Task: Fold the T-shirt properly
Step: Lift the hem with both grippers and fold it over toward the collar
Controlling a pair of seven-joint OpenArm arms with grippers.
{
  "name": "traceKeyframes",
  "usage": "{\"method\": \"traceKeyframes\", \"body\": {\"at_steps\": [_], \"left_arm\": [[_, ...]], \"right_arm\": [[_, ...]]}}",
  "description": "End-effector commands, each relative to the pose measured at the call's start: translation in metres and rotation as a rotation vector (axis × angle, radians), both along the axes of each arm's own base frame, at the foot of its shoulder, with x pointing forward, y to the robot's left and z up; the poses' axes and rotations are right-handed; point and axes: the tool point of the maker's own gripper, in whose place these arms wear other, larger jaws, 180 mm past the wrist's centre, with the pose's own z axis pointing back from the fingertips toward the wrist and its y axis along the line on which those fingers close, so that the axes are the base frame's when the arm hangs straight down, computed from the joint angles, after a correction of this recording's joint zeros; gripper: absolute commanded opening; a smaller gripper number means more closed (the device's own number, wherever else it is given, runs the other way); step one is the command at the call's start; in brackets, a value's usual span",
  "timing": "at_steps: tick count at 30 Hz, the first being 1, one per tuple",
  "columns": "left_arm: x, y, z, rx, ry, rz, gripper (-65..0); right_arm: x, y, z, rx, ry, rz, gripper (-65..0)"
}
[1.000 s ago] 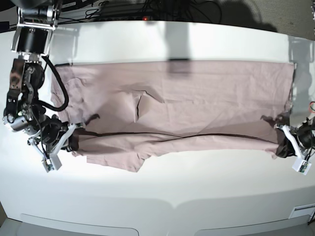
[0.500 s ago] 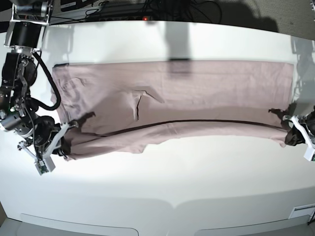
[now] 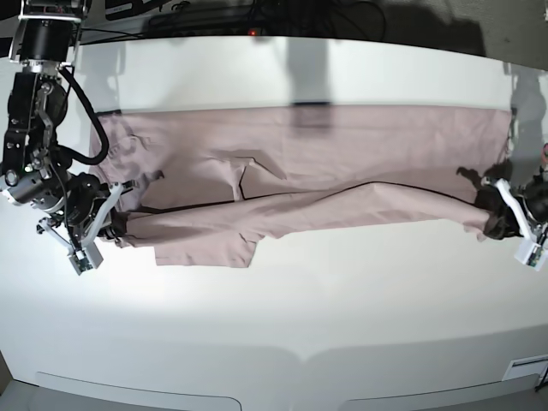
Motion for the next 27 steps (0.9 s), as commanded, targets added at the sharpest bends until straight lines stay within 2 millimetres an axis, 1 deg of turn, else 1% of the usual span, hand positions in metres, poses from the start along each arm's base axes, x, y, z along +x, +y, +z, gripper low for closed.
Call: {"method": "traceKeyframes", "body": {"at_steps": [1, 5, 8, 15, 18, 21, 25, 27], "left_arm": [[0.008, 0.005, 0.018, 0.004, -0.056, 0.011, -65.0], [0.003, 0.009, 0.012, 0.022, -0.04, 0.036, -65.0], [0.002, 0.012, 0.01, 0.035, -0.027, 0.039, -65.0], [0.001, 0.011, 0.011, 0.048, -0.017, 0.035, -65.0], [0.002, 0.007, 0.019, 0.057, -0.034, 0.033, -65.0], [0.002, 0.001, 0.028, 0.075, -0.044, 0.015, -65.0], [-0.003, -0.002, 0.03, 0.11, -0.017, 0.0, -65.0], [-0.004, -0.002, 0.029, 0.117, -0.009, -0.001, -65.0]], "right_arm": [[0.008, -0.002, 0.017, -0.01, -0.054, 0.01, -65.0], [0.005, 0.002, 0.017, -0.007, -0.057, 0.02, -65.0], [-0.003, 0.006, 0.017, -0.014, -0.057, 0.035, -65.0], [-0.018, 0.016, 0.026, -0.032, -0.09, 0.069, -65.0], [-0.02, 0.012, 0.034, -0.04, -0.111, 0.056, -65.0], [-0.02, 0.001, 0.039, -0.051, -0.121, 0.026, -65.0], [-0.022, -0.015, 0.045, -0.047, -0.137, -0.024, -65.0], [-0.024, -0.017, 0.05, -0.016, -0.15, -0.035, -65.0]]}}
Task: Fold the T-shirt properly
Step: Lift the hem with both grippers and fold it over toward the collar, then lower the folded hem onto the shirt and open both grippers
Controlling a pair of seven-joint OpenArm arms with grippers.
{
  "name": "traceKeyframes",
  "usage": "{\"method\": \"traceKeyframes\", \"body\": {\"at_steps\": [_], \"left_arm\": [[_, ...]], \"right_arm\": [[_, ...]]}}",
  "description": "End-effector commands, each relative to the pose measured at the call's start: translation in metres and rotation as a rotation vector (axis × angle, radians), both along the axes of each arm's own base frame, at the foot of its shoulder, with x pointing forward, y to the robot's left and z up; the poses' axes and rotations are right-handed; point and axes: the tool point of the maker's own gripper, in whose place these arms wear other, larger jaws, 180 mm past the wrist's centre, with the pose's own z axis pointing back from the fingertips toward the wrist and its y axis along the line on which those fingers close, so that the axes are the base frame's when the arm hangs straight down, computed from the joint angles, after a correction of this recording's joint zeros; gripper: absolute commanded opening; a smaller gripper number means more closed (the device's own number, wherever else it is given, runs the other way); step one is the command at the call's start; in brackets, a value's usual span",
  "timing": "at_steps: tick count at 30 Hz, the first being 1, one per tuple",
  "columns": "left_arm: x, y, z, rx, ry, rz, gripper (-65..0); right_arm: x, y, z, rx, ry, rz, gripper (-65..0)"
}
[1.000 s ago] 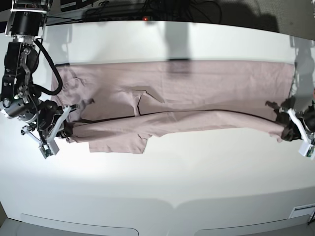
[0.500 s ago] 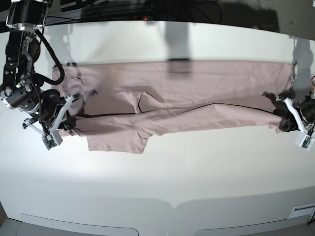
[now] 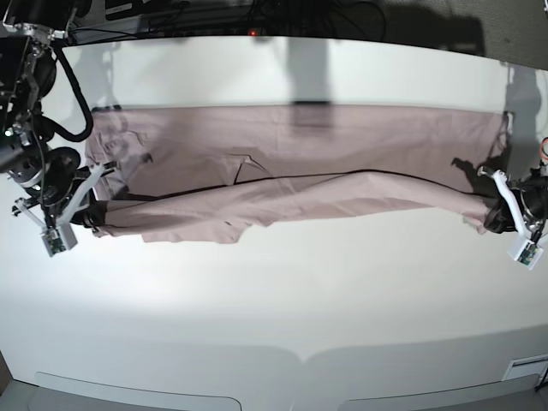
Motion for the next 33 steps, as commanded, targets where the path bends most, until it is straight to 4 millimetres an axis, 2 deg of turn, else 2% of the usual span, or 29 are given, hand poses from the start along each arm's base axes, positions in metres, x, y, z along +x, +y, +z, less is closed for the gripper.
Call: {"method": "traceKeyframes", "body": {"at_steps": [1, 6, 10, 14, 19, 25, 33], "left_arm": [[0.007, 0.006, 0.015, 0.014, -0.041, 0.002, -65.0], [0.002, 0.015, 0.008, 0.073, -0.006, 0.019, -65.0], [-0.014, 0.018, -0.008, 0.082, 0.051, 0.029, -65.0], [-0.029, 0.014, -0.023, 0.064, 0.074, 0.019, -65.0], [-0.047, 0.014, -0.038, 0.066, 0.117, 0.017, -65.0], [-0.055, 0.022, -0.046, 0.104, 0.129, 0.038, -65.0], [-0.056, 0.024, -0.047, 0.108, 0.131, 0.045, -65.0]], "right_arm": [[0.005, -0.002, 0.018, -0.009, -0.059, 0.01, -65.0], [0.001, -0.005, 0.028, -0.033, -0.083, 0.003, -65.0], [-0.004, -0.002, 0.029, -0.041, -0.084, 0.014, -65.0], [-0.015, -0.001, 0.018, -0.045, -0.042, 0.016, -65.0], [-0.039, -0.002, -0.005, -0.051, 0.044, 0.018, -65.0], [-0.062, 0.002, -0.017, -0.066, 0.107, 0.032, -65.0], [-0.067, 0.01, -0.007, -0.099, 0.098, 0.058, -65.0]]}}
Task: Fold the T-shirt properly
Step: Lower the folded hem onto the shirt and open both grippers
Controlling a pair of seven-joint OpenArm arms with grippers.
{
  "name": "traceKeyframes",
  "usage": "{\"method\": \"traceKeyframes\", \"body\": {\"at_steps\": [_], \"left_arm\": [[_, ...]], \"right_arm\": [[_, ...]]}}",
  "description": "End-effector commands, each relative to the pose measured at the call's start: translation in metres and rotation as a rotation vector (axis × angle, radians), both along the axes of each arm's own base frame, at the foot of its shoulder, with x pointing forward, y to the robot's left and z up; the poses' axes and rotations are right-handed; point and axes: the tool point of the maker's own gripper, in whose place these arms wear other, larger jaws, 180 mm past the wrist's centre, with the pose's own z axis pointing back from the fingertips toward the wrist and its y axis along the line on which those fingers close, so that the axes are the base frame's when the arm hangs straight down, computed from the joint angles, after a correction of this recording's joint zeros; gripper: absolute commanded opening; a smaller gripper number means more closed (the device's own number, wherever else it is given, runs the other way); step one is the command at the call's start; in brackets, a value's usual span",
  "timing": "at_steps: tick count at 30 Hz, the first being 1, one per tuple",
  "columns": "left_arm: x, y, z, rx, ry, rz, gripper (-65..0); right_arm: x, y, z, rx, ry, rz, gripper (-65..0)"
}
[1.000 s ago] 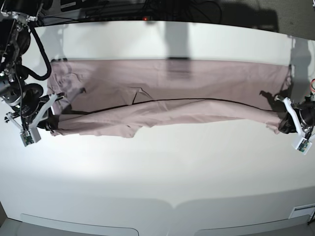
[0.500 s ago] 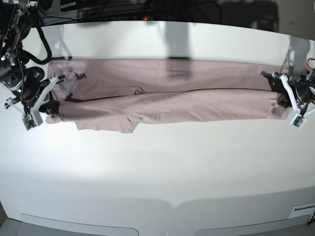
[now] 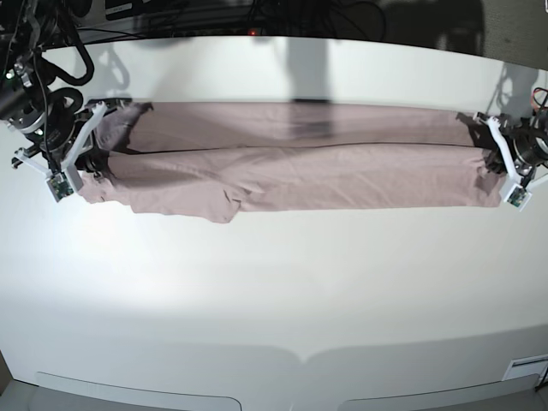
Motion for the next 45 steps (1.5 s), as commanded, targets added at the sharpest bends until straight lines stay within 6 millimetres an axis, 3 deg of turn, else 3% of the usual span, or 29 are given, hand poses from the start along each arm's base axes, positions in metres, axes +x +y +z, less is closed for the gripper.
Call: {"method": "traceKeyframes", "body": {"at_steps": [1, 6, 11, 22, 29, 31, 32, 34, 41, 45], "left_arm": [[0.01, 0.005, 0.014, 0.016, -0.048, -0.002, -65.0], [0.01, 0.009, 0.014, 0.038, -0.046, -0.002, -65.0], [0.007, 0.02, 0.01, 0.089, -0.022, 0.031, -65.0], [0.007, 0.011, 0.011, 0.032, -0.029, 0.035, -65.0], [-0.008, 0.012, 0.0, 0.034, 0.013, 0.034, -65.0], [-0.012, 0.012, -0.002, 0.034, 0.024, 0.034, -64.2], [-0.014, 0.012, -0.004, 0.037, 0.031, 0.034, -60.1], [-0.015, 0.013, -0.005, 0.046, 0.037, 0.034, -53.7], [-0.013, 0.028, -0.003, 0.147, 0.014, 0.024, -48.9], [0.002, 0.023, 0.007, 0.118, -0.081, 0.028, -48.9]], "right_arm": [[0.004, 0.0, 0.012, -0.013, -0.035, 0.018, -65.0], [-0.001, -0.002, 0.009, -0.036, -0.002, 0.012, -65.0], [-0.02, -0.003, -0.005, -0.042, 0.066, 0.01, -65.0], [-0.036, -0.008, -0.034, 0.036, 0.16, -0.027, -65.0], [-0.04, -0.001, -0.044, 0.094, 0.179, -0.048, -65.0], [-0.04, -0.001, -0.043, 0.093, 0.178, -0.048, -52.1], [-0.04, -0.001, -0.043, 0.094, 0.178, -0.048, -47.0], [-0.041, -0.001, -0.044, 0.091, 0.183, -0.049, -41.8], [-0.038, 0.001, -0.042, 0.107, 0.165, -0.044, -41.0], [-0.021, 0.026, -0.022, 0.27, 0.057, -0.008, -41.0]]}}
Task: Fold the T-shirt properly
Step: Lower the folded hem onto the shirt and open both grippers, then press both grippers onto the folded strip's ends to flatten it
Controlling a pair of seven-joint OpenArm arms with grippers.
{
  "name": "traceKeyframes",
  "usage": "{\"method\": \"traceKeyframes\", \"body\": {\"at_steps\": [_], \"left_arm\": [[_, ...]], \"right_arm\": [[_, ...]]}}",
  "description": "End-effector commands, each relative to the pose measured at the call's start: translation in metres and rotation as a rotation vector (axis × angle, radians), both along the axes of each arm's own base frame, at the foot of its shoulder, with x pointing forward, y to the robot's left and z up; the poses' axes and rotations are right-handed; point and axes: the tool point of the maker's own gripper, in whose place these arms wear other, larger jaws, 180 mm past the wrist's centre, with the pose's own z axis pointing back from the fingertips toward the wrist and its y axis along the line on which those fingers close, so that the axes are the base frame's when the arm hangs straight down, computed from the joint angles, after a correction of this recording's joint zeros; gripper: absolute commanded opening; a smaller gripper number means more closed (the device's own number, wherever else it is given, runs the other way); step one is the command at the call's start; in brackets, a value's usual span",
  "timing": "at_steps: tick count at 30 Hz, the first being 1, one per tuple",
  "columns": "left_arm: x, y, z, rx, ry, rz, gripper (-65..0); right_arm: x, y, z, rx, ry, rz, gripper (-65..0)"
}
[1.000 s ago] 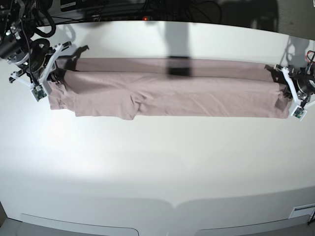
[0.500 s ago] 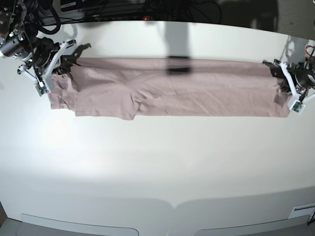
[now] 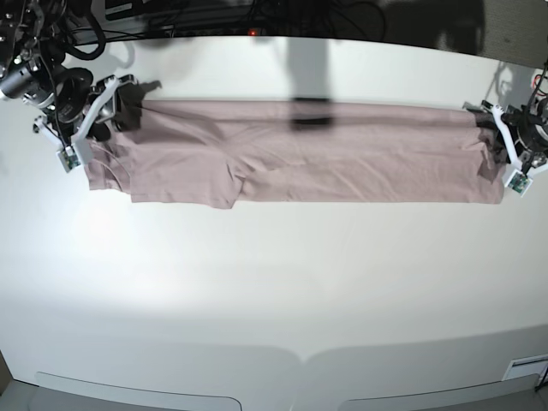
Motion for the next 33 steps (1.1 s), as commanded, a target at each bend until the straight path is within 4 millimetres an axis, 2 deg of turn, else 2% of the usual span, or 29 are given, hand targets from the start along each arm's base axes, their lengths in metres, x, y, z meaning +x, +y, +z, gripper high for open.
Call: {"method": "traceKeyframes", "body": {"at_steps": [1, 4, 9, 13, 17, 23, 26, 30, 33], "left_arm": [[0.014, 0.005, 0.017, 0.006, -0.076, 0.016, -48.9], [0.03, -0.001, 0.036, -0.067, -0.197, 0.075, -48.9], [0.035, -0.047, 0.047, -0.307, -0.25, 0.098, -48.9], [0.031, -0.074, 0.035, -0.417, -0.243, 0.142, -48.9], [0.028, -0.089, 0.025, -0.476, -0.234, 0.176, -48.9], [0.018, -0.082, -0.009, -0.453, -0.17, 0.236, -48.9], [0.01, -0.075, -0.029, -0.447, -0.119, 0.271, -48.9], [0.002, -0.066, -0.05, -0.445, -0.081, 0.312, -48.9], [0.002, -0.058, -0.063, -0.443, -0.053, 0.344, -48.9]], "right_arm": [[0.01, 0.005, 0.016, 0.042, -0.064, 0.011, -41.0], [0.022, 0.017, 0.027, 0.12, -0.116, 0.007, -41.0], [0.041, 0.04, 0.037, 0.22, -0.195, -0.042, -41.0], [0.049, 0.041, 0.025, 0.163, -0.199, -0.101, -41.0], [0.052, 0.039, 0.006, 0.175, -0.178, -0.151, -41.0], [0.046, 0.03, -0.045, 0.223, -0.033, -0.212, -41.0], [0.047, 0.028, -0.063, 0.248, 0.015, -0.237, -41.0], [0.057, 0.023, -0.075, 0.236, 0.039, -0.254, -41.0], [0.069, 0.021, -0.074, 0.243, 0.03, -0.259, -41.0]]}}
